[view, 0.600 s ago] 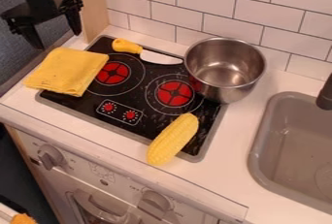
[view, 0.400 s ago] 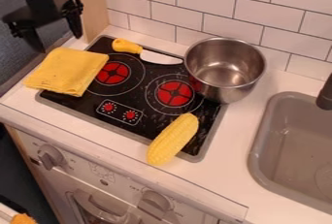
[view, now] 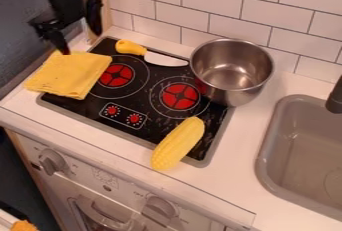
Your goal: Moved the knife to the lower left side of the burner
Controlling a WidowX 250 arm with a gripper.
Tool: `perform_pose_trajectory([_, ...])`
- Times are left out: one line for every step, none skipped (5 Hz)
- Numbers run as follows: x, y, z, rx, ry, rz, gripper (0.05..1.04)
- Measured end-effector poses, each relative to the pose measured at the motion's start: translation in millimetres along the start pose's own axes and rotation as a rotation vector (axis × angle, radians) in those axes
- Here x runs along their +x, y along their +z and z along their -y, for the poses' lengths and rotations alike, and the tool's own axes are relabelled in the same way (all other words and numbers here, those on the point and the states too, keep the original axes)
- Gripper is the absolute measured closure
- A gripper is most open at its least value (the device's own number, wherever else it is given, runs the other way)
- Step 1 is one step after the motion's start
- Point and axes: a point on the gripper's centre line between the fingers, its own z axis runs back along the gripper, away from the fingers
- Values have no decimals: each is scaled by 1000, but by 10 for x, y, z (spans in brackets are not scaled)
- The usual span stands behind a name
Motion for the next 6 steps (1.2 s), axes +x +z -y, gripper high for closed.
perform_pose_trajectory([15, 18, -140, 10, 101, -35, 83])
perform_pose_trajectory([37, -108, -346, 10, 127, -37, 83])
perform_pose_trajectory([3, -257, -516, 16, 108, -26, 83])
perform_pose_trajectory([-67, -425, -599, 8, 129, -19, 83])
perform_pose_trajectory([-128, -575, -688, 19, 140, -6, 83])
perform_pose_trajectory([-128, -743, -721, 12, 170, 25, 83])
